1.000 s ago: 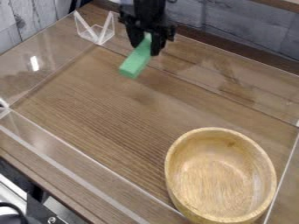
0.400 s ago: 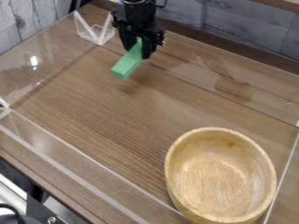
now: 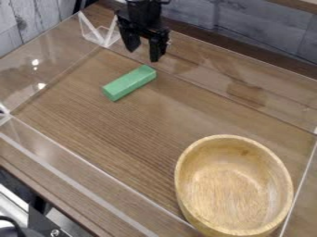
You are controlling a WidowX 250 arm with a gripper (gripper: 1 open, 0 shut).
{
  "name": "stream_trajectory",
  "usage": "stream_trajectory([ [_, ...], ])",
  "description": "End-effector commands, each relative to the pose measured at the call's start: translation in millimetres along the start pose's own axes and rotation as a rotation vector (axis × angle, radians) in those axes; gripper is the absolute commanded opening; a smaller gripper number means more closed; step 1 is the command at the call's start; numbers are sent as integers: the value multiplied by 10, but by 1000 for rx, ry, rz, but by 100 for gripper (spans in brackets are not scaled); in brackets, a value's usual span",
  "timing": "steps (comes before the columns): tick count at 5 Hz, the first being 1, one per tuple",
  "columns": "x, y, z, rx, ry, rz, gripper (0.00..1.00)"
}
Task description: Move green object from inside the wooden bowl to the table next to it
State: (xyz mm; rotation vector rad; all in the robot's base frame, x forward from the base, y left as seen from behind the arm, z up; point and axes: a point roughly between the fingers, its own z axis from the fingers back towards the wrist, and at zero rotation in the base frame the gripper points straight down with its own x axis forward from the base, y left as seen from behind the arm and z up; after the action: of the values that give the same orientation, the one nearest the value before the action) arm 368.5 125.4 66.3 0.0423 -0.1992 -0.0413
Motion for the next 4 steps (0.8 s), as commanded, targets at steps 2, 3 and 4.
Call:
stream_trajectory([
  [2, 88, 316, 33, 27, -69, -4, 100],
  [3, 77, 379, -36, 24, -63, -6, 100],
  [4, 42, 439, -143, 22, -53, -10, 100],
])
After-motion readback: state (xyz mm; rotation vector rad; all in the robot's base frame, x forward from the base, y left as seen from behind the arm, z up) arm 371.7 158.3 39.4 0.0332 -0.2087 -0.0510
